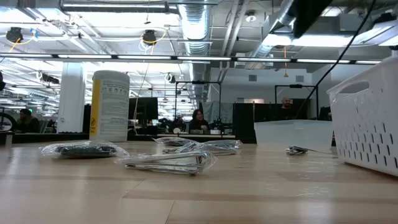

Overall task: Pick & Place Travel size toiletries
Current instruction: Put the silver nail cutter into the transparent bin

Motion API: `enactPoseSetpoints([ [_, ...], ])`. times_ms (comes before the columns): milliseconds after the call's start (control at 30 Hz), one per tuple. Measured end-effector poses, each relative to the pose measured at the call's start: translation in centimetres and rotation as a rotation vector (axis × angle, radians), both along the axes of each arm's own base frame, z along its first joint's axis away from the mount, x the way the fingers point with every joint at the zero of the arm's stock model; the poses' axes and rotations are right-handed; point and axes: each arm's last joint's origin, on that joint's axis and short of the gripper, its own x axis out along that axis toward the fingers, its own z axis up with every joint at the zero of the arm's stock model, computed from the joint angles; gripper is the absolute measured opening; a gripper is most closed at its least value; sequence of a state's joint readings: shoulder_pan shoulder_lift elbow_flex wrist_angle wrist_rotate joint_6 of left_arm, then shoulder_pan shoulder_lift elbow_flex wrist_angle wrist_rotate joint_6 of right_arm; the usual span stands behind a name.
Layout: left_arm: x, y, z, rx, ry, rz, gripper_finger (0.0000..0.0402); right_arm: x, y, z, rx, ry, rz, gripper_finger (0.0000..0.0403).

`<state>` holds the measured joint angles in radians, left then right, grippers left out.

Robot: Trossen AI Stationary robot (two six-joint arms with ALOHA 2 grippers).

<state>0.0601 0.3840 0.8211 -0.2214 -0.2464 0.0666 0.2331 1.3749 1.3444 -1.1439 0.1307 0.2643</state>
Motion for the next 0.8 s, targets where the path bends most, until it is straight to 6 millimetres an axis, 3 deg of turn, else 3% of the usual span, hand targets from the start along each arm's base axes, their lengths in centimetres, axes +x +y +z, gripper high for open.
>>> enactPoseSetpoints([
  [133, 0.0, 0.0, 0.0, 0.0, 0.0, 0.0, 0.0177, 1.4, -3.3, -1.1, -0.081, 0.079, 0.1, 0.0275],
  [233, 0.0, 0.0, 0.0, 0.0, 0.0, 0.0, 0.0177, 2.7, -4.5, -2.9, -0.133, 0.181, 0.214, 0.0275],
  [533, 0.0, 0.0, 0.0, 0.0, 0.0, 0.0, 0.0177, 6.0, -4.8, -9.4, -0.179, 0.37, 0.473, 0.0272],
  [800, 0.0, 0.0, 0.0, 0.0, 0.0, 0.0, 0.0177, 5.7, -4.5, -14.1, -0.065, 0.405, 0.491, 0.0236],
])
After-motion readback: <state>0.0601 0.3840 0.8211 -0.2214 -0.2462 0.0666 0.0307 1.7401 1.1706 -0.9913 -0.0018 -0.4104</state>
